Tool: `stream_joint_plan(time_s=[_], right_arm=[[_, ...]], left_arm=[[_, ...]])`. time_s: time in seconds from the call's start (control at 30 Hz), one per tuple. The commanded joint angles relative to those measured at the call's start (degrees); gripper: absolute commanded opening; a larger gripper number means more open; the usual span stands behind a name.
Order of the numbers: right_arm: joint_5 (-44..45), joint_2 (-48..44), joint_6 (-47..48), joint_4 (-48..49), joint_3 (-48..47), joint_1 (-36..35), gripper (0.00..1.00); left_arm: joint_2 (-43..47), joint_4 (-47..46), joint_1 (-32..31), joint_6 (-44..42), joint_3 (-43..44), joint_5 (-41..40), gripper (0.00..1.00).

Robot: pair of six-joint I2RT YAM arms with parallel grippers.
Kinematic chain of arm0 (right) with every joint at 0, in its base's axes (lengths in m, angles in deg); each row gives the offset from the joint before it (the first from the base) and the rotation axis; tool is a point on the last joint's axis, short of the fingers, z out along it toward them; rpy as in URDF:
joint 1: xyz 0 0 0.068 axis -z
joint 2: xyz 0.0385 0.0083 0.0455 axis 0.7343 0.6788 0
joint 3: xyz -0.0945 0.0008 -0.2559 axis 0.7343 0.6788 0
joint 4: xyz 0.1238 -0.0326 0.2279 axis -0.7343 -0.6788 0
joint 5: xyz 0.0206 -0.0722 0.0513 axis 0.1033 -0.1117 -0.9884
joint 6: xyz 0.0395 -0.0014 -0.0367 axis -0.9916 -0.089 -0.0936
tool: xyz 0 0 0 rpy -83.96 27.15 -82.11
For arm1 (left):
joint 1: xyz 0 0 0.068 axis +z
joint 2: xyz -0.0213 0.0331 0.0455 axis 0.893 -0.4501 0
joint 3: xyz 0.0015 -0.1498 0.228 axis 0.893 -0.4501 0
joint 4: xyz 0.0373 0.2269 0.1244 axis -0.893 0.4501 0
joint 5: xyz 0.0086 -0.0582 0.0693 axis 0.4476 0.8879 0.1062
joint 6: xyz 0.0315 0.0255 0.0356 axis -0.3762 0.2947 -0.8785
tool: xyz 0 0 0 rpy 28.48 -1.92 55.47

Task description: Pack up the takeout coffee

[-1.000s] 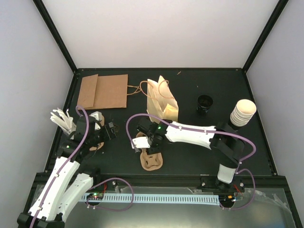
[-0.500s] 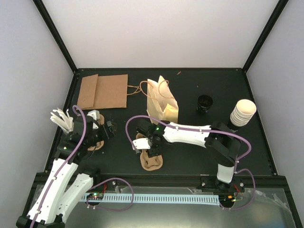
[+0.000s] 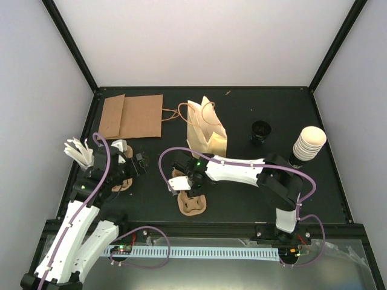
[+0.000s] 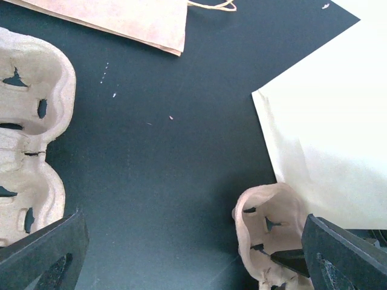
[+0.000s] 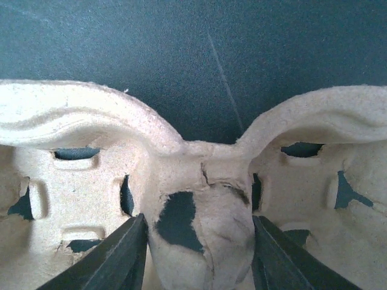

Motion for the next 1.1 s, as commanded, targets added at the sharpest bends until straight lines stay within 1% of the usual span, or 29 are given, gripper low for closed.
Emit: stream_joint_plan(time_s=[0.0,0.27,0.5,0.57,0.9,1.07], right_arm=[[-0.78,0.53,0.13,-0.25,-1.42,-0.26,0.47],[-1.29,-1.74,-0.60,-0.49,-1.10,-0.25,0.47],[-1.91,-5.74,-1.34,-0.56,-0.55,-0.32,0.46],[-2.21,-7.05,-1.54,-0.62,-0.29,-0.34,0.44],[-4.35,-15.93,-2.89,0.19,0.01,-0.59,0.43],[-5.98,-22.71,-3.48,2.42,0.38,-0.65,0.42]], left_arm=[[0.02,0.65,0.46,-0.82,2.07,-0.56,0.99],[0.13,0.82,0.42,-0.83,2.27,-0.41,0.99],[0.30,0.87,0.46,-0.84,2.55,-0.42,0.99],[0.28,1.23,0.46,-1.06,3.14,-0.87,0.99],[0.62,5.13,0.46,-2.90,9.13,-5.04,0.99],[1.33,6.21,0.46,-3.92,11.52,-5.89,0.99]])
